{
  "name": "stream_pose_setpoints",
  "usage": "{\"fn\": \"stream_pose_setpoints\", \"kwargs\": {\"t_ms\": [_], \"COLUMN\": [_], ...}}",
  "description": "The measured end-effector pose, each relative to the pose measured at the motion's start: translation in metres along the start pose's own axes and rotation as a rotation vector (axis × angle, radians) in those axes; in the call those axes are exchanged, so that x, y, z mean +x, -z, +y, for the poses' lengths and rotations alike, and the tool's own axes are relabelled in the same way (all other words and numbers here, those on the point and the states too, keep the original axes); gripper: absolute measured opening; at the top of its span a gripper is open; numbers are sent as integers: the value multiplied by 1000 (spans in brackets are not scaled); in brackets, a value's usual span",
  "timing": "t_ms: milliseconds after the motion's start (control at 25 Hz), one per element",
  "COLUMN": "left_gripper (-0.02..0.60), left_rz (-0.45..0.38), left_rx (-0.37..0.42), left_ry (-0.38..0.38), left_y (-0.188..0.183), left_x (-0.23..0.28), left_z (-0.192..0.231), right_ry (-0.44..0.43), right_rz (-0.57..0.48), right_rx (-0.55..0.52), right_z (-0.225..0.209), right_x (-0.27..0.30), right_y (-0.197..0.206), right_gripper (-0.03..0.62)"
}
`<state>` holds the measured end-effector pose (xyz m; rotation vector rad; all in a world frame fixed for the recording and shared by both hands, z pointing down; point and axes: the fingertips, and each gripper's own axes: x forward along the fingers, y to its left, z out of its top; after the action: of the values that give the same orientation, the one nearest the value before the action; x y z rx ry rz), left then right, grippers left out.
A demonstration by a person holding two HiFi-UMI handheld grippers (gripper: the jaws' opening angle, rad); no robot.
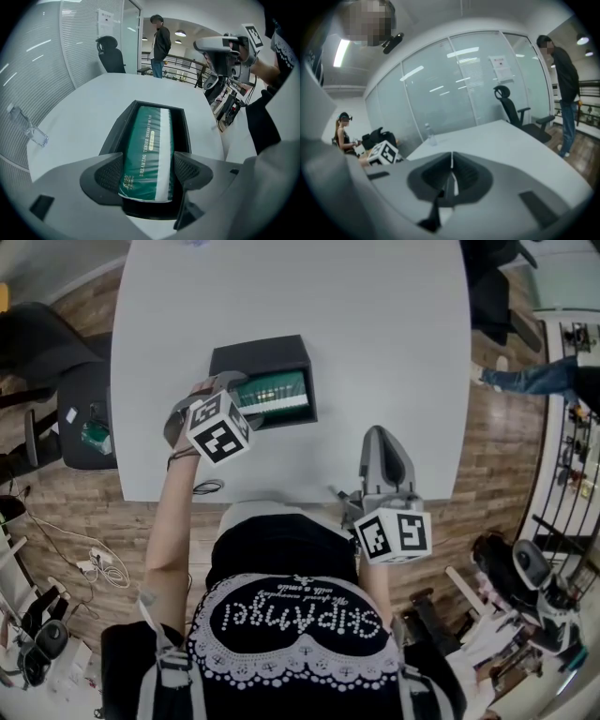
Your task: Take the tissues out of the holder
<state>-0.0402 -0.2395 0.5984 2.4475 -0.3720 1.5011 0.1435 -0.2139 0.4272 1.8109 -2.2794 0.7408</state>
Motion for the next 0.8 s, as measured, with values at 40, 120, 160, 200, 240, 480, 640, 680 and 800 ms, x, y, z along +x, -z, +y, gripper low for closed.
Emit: {"fn": "stream_pose_setpoints", "kwargs": {"t_ms": [40, 120, 160, 200, 240, 480, 640, 680, 800], "left_gripper": [334, 336, 336, 337, 337, 336, 336, 335, 334], "left_rz": [20, 44, 50, 55, 60, 71, 73, 72, 64], "left_rx": [17, 36, 39, 41, 43, 47, 43, 43, 42], "left_ry": [-7, -16, -18, -21, -25, -22, -22, -23, -32], "left_y": [2, 4, 4, 4, 4, 4, 7, 6, 4], "left_x": [3, 7, 8, 9, 10, 13, 14, 13, 11], "left_z": [0, 0, 0, 0, 0, -2, 0, 0, -1], "right_ry": [-1, -3, -5, -7, -9, -22, -20, -18, -11], "right_rz": [0, 1, 2, 3, 4, 1, -4, -7, -16], "right_rx": [0, 1, 1, 1, 1, 8, 5, 5, 1], "right_z": [1, 2, 2, 3, 3, 7, 8, 7, 4], "right_x": [1, 2, 3, 3, 4, 4, 3, 2, -2], "right_y": [0, 0, 0, 0, 1, 2, 2, 1, -4], "right_gripper": [32, 32, 32, 32, 32, 32, 32, 32, 32]}}
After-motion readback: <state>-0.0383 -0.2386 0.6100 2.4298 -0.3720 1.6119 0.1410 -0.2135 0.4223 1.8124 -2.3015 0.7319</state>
